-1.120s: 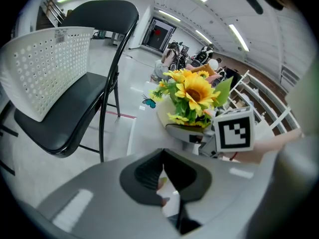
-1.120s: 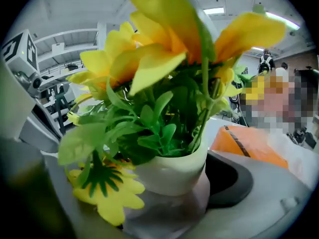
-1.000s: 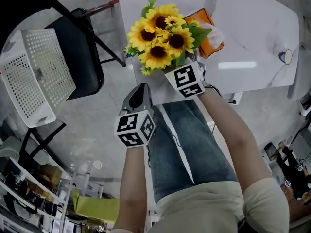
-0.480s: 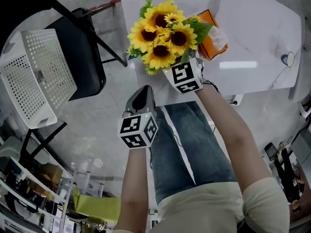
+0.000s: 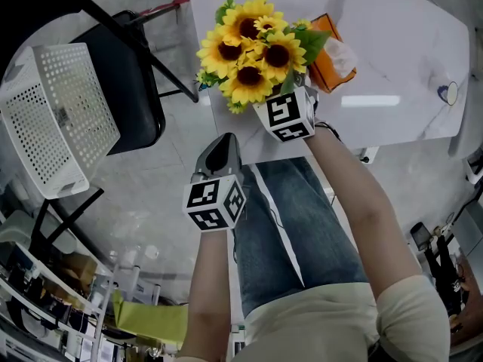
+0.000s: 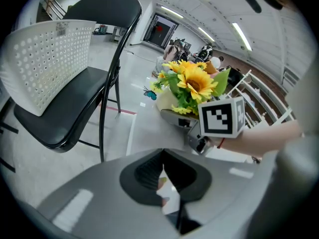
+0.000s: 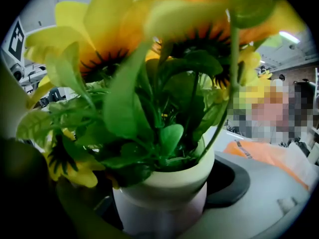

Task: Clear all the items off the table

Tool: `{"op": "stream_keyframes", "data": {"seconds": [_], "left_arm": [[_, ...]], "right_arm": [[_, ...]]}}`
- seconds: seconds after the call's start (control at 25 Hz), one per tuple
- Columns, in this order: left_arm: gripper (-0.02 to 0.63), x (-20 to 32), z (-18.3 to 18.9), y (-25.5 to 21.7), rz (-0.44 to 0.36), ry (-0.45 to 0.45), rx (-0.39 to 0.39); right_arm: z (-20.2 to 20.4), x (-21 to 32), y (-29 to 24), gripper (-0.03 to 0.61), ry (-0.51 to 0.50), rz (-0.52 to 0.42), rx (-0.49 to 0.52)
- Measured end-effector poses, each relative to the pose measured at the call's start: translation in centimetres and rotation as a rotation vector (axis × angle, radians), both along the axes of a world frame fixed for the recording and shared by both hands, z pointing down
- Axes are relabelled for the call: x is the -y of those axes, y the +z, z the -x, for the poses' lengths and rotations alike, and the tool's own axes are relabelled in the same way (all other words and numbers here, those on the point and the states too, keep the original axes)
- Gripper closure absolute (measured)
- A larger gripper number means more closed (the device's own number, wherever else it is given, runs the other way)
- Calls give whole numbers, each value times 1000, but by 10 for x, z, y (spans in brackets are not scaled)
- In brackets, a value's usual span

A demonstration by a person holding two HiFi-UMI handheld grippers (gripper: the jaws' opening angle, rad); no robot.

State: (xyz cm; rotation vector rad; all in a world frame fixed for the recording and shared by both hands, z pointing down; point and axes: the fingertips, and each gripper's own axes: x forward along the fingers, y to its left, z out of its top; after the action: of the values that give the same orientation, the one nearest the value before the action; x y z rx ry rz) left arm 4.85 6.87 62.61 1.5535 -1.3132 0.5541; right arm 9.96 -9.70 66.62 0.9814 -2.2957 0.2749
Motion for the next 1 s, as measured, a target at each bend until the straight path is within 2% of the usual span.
{"op": "stream_keyframes", "data": {"seconds": [0.64, 1.0], "left_arm": [[604, -7, -5, -2, -19, -3, 5], [604, -9, -3, -5, -30, 4, 9]], "right_arm": [[-6, -6, -6, 58, 37, -3, -1], [-5, -8, -21, 58, 66, -9, 41]]}}
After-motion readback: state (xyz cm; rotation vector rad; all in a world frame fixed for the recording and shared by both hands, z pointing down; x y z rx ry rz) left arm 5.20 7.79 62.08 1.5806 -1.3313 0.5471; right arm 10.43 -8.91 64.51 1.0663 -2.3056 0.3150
